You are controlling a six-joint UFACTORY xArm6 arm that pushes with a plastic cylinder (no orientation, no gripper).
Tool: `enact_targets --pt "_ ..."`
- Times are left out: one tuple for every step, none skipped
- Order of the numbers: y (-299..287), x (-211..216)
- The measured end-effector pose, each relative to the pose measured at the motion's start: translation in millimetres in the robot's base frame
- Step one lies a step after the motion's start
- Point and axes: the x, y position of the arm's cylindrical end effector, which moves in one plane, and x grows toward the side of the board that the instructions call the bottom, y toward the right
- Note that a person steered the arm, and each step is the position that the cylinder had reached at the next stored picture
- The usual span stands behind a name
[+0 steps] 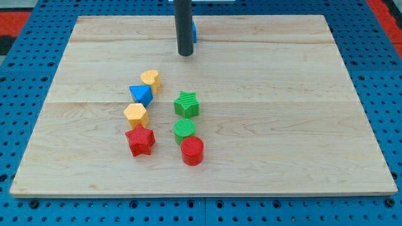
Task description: Move the blue triangle and the yellow heart slightly left
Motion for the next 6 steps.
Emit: enact_targets --pt "-14.6 46.0" --pt "-50.4 75.8" --pt "-78.2 103.0" --pt "-100.7 105.9" --pt "-94.9 105.9" --pt "-94.1 105.9"
